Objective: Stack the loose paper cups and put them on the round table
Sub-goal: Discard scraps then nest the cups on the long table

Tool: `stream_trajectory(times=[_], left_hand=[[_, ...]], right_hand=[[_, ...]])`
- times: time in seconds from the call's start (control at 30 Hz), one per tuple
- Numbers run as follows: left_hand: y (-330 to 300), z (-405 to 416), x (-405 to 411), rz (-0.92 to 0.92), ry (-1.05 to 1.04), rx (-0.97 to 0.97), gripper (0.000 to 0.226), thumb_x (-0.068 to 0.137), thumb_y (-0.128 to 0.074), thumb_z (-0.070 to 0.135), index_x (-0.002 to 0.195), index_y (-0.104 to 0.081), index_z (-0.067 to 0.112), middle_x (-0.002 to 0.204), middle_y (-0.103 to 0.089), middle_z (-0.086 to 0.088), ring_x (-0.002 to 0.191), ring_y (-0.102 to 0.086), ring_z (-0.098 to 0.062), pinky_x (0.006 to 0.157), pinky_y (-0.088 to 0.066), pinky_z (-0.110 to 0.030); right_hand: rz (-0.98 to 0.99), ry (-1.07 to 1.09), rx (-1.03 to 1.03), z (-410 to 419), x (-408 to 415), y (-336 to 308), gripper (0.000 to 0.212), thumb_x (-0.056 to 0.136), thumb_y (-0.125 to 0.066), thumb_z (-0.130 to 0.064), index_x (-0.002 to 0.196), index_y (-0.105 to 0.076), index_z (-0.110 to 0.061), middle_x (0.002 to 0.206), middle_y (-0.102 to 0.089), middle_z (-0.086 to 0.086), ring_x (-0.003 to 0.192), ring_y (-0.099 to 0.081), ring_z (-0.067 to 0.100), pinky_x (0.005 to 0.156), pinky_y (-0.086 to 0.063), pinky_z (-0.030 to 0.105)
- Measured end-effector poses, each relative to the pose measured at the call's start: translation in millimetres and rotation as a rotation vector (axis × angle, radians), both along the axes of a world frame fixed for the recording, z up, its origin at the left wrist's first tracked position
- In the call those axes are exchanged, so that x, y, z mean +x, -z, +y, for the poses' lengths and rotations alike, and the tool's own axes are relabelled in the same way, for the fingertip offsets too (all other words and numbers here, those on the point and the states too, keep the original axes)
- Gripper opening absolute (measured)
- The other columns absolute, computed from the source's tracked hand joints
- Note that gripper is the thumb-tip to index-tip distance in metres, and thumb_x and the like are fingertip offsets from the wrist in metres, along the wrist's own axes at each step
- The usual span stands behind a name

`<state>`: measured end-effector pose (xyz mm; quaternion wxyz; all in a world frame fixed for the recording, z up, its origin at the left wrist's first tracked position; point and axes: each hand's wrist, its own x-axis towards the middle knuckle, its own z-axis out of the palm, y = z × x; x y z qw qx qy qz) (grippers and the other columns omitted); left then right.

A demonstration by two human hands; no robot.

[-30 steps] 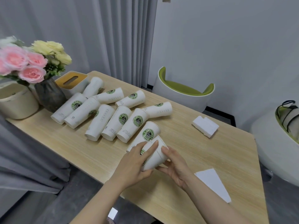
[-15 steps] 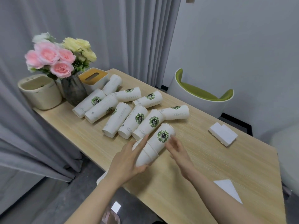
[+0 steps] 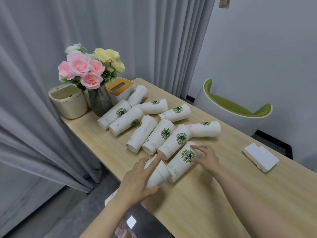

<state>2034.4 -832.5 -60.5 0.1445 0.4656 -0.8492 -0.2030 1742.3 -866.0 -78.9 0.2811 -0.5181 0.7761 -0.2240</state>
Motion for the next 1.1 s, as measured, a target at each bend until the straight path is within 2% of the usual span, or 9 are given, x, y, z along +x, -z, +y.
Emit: stream_trajectory(times=[0.13, 0.23, 0.3, 0.37, 0.5, 0.6, 0.73, 0.9, 1.1], left_hand=[[-1.4, -5.6, 4.6, -0.003, 0.003, -0.006, 0.099, 0.08, -0.057, 0.059, 0.138, 0.024, 0.055, 0.145, -0.026, 0.003, 0.132, -0.033, -0.016, 0.087, -0.046, -0.028], [-3.3, -9.1, 2.5, -0.007, 0.016, -0.006, 0.1, 0.081, -0.057, 0.06, 0.14, 0.023, 0.051, 0.146, -0.025, 0.004, 0.131, -0.034, -0.016, 0.087, -0.045, -0.027], [-5.3, -11.1, -0.8, -0.007, 0.026, -0.005, 0.102, 0.081, -0.059, 0.059, 0.14, 0.024, 0.048, 0.147, -0.025, 0.004, 0.131, -0.034, -0.016, 0.087, -0.045, -0.027], [-6.8, -12.2, -5.3, -0.011, 0.034, -0.004, 0.103, 0.081, -0.058, 0.06, 0.139, 0.026, 0.048, 0.148, -0.024, 0.004, 0.131, -0.033, -0.016, 0.089, -0.044, -0.028], [-7.4, -10.4, -15.7, -0.013, 0.057, -0.006, 0.102, 0.081, -0.057, 0.062, 0.136, 0.028, 0.053, 0.15, -0.023, 0.003, 0.132, -0.032, -0.017, 0.09, -0.044, -0.029], [-6.5, -8.1, -24.0, -0.017, 0.065, -0.014, 0.101, 0.081, -0.057, 0.062, 0.134, 0.028, 0.057, 0.15, -0.023, 0.001, 0.135, -0.03, -0.017, 0.09, -0.044, -0.029], [-4.3, -4.1, -32.6, -0.026, 0.071, -0.035, 0.1, 0.08, -0.058, 0.061, 0.133, 0.027, 0.059, 0.148, -0.026, -0.001, 0.135, -0.031, -0.017, 0.085, -0.045, -0.028], [-4.3, 1.0, -44.2, -0.015, 0.096, -0.058, 0.1, 0.079, -0.06, 0.06, 0.139, 0.02, 0.056, 0.144, -0.03, -0.001, 0.125, -0.041, -0.019, 0.076, -0.044, -0.026], [-9.4, 6.2, -61.9, 0.008, 0.132, -0.096, 0.099, 0.078, -0.059, 0.061, 0.137, 0.021, 0.055, 0.148, -0.026, -0.002, 0.132, -0.033, -0.018, 0.086, -0.044, -0.028]], right_hand=[[-0.083, 0.069, -0.036, 4.6, -2.1, 3.3, 0.042, 0.075, -0.076, -0.011, 0.111, -0.068, -0.03, 0.115, -0.049, 0.001, 0.118, -0.047, 0.017, 0.099, -0.023, 0.028], [-0.252, 0.065, -0.083, 11.7, -4.6, -3.8, 0.038, 0.077, -0.068, 0.006, 0.109, -0.07, -0.015, 0.117, -0.052, 0.013, 0.11, -0.054, 0.027, 0.102, -0.038, 0.036], [-0.382, 0.065, -0.132, 18.2, -5.6, -13.2, 0.04, 0.077, -0.06, 0.016, 0.108, -0.069, -0.008, 0.121, -0.057, 0.018, 0.097, -0.057, 0.025, 0.087, -0.048, 0.024], [-0.46, 0.06, -0.176, 25.3, -5.8, -22.9, 0.041, 0.077, -0.056, 0.019, 0.107, -0.069, -0.007, 0.12, -0.062, 0.015, 0.093, -0.058, 0.019, 0.075, -0.047, 0.011], [-0.518, 0.062, -0.269, 40.4, -9.5, -39.9, 0.043, 0.078, -0.054, 0.02, 0.108, -0.068, -0.008, 0.119, -0.064, 0.007, 0.107, -0.059, 0.017, 0.089, -0.045, 0.02], [-0.535, 0.086, -0.354, 50.8, -17.8, -50.5, 0.045, 0.079, -0.053, 0.02, 0.109, -0.068, -0.01, 0.118, -0.065, 0.002, 0.107, -0.06, 0.013, 0.093, -0.045, 0.023], [-0.578, 0.128, -0.446, 61.7, -32.8, -64.5, 0.047, 0.081, -0.055, 0.016, 0.106, -0.069, -0.022, 0.114, -0.066, -0.01, 0.099, -0.064, -0.002, 0.082, -0.05, 0.014], [-0.668, 0.156, -0.544, 72.0, -49.6, -81.8, 0.047, 0.082, -0.057, 0.014, 0.105, -0.07, -0.025, 0.112, -0.069, -0.013, 0.097, -0.065, 0.001, 0.076, -0.052, 0.014], [-0.734, 0.062, -0.513, 84.0, -49.5, -91.4, 0.042, 0.083, -0.057, 0.012, 0.11, -0.068, -0.018, 0.109, -0.071, -0.01, 0.097, -0.065, 0.002, 0.076, -0.051, 0.014]])
